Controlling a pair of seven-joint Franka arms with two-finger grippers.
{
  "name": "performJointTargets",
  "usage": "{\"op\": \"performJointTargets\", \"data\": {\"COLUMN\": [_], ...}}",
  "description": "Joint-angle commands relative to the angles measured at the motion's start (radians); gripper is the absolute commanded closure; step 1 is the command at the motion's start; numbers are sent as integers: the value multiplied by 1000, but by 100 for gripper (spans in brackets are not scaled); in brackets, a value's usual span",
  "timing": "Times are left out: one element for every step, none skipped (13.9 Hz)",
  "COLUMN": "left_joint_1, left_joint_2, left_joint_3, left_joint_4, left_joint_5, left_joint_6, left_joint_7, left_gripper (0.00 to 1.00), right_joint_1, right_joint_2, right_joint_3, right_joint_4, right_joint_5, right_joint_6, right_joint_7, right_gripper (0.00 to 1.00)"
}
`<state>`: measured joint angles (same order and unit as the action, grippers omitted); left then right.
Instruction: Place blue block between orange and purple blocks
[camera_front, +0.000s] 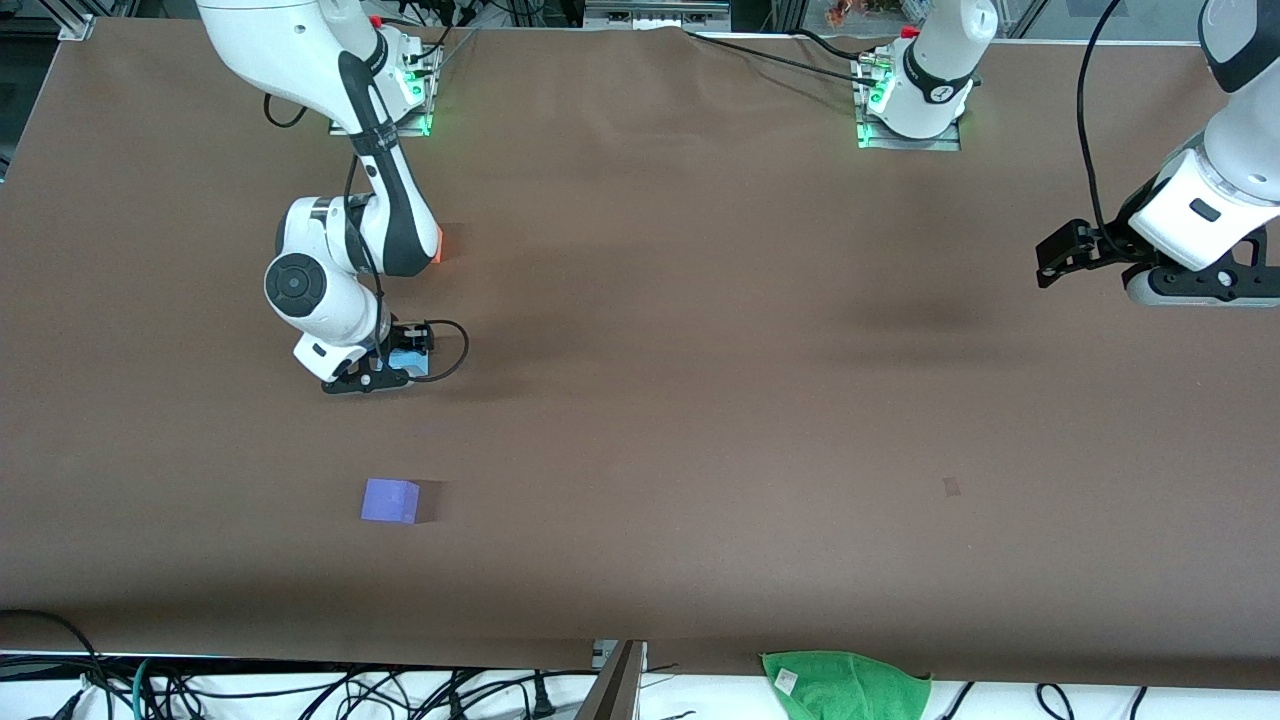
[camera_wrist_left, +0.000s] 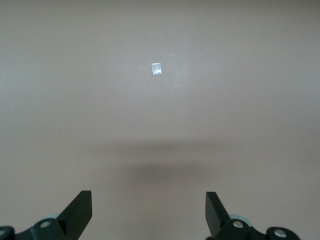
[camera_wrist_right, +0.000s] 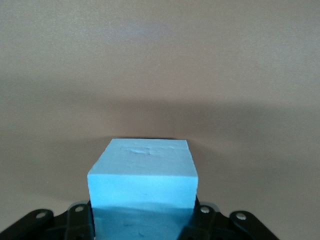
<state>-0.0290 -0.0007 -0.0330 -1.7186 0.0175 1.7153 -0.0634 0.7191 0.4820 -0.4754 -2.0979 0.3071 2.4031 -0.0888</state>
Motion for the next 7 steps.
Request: {"op": "performJointTargets", "data": {"left_joint_1": [1, 1, 1, 1, 1, 1, 1], "left_joint_2": [-9, -9, -9, -9, -9, -9, -9], "left_joint_3": [4, 4, 4, 4, 4, 4, 4], "left_joint_4": [0, 0, 0, 0, 0, 0, 0], "left_joint_5": [-8, -8, -8, -8, -8, -8, -8], "left_joint_6": [-5, -5, -5, -5, -5, -5, -5], "left_joint_7": [20, 20, 22, 22, 22, 22, 20], "left_gripper": [0, 0, 0, 0, 0, 0, 0], "right_joint_1": [-15, -16, -17, -17, -17, -18, -18], "right_joint_2": [9, 9, 16, 20, 23, 23, 23], "right_joint_3": [1, 1, 1, 1, 1, 1, 1], "right_joint_4": [-7, -7, -7, -7, -7, -5, -5], "right_joint_5": [30, 30, 33, 38, 58, 63, 64], "right_joint_6": [24, 24, 25, 25, 25, 25, 24], "right_joint_7": [-32, -32, -32, -31, -31, -31, -32], "right_gripper": [53, 53, 52, 49, 48, 42, 37]}}
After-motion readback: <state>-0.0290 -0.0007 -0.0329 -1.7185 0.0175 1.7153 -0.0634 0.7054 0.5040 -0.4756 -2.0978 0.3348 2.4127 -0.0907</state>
